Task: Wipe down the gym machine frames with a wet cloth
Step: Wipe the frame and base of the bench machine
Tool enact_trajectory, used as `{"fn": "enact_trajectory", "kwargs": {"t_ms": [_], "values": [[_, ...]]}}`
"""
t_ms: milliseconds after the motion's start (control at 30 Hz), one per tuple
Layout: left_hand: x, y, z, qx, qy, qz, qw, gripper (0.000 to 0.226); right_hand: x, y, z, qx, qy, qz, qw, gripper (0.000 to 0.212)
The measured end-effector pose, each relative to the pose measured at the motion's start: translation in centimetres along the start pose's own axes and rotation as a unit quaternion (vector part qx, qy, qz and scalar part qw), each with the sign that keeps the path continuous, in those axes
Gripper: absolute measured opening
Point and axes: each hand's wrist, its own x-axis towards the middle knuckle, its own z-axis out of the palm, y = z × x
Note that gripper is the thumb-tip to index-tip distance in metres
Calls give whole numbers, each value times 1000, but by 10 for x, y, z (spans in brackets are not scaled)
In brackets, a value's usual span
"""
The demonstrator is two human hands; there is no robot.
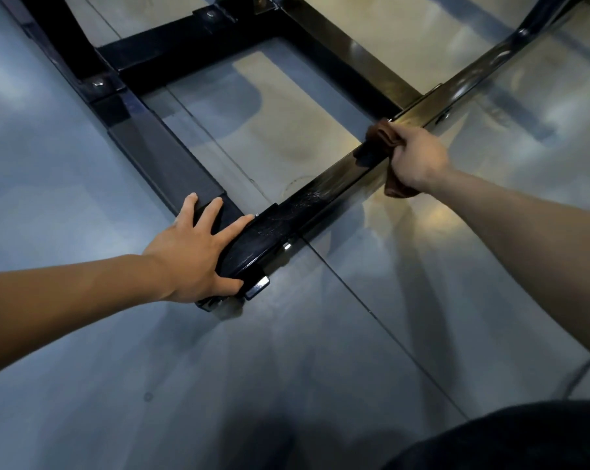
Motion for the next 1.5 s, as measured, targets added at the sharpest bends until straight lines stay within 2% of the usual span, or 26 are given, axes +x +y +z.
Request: {"fn": "enact_trajectory", "kwargs": {"t_ms": [33, 133, 200, 233, 267, 367, 433, 567, 700, 767, 833, 933, 1000, 1100, 1233, 1300, 1367, 1433, 1500], "values": [[0, 1, 0, -1, 2, -1, 1000, 112, -5, -10, 2, 4, -4, -4, 1000, 54], [-1, 2, 0, -3, 4, -4, 1000, 111, -51, -34, 25, 14, -8, -132, 991, 58], [-1, 2, 0, 3, 9, -2, 1000, 111, -65, -20, 30, -22, -9, -215, 976, 61], [-2, 2, -1, 3, 8, -1, 1000, 111, -56, -10, 26, -42, -4, -224, 974, 62], [-2, 2, -2, 2, 6, -1, 1000, 110, -40, 0, 20, -58, 7, -190, 980, 61], [-1, 2, -2, 6, 8, -4, 1000, 110, 4, 15, 2, -48, 8, -17, 999, 56], [-1, 1, -3, 15, 9, -2, 1000, 110, 2, -6, 9, -23, 14, 11, 1000, 59], [-1, 0, -3, 20, 16, 0, 1000, 111, -72, -58, 39, 20, 5, -125, 992, 58], [0, -2, -3, 13, 21, 2, 1000, 113, -116, -70, 51, -73, -38, -306, 949, 65], [2, -3, -2, -1, 17, 4, 1000, 116, -104, -55, 46, -110, -30, -344, 932, 68], [0, -5, -2, -26, 8, 9, 1000, 121, -84, -38, 35, -119, -18, -280, 952, 67], [-8, -9, -2, -34, -2, 21, 999, 121, -60, -31, 22, -99, -8, -106, 989, 60], [-18, -15, 2, 3, -10, 45, 999, 118, -70, -50, 26, -73, -7, -75, 994, 60], [-30, -27, 5, 42, -21, 85, 995, 121, -117, -82, 41, -37, -20, -134, 990, 65], [-30, -35, -1, 88, -59, 121, 987, 132, -182, -118, 58, -56, -94, -250, 962, 72], [-25, -39, -7, 122, -65, 137, 981, 126, -188, -122, 58, -98, -107, -296, 944, 73], [-20, -46, -13, 143, -56, 161, 975, 113, -173, -112, 53, -135, -82, -325, 932, 71], [-16, -52, -18, 150, -37, 180, 971, 99, -148, -93, 47, -144, -49, -281, 948, 68], [-15, -54, -18, 147, -23, 182, 972, 90, -128, -82, 40, -117, -39, -179, 976, 65]]}}
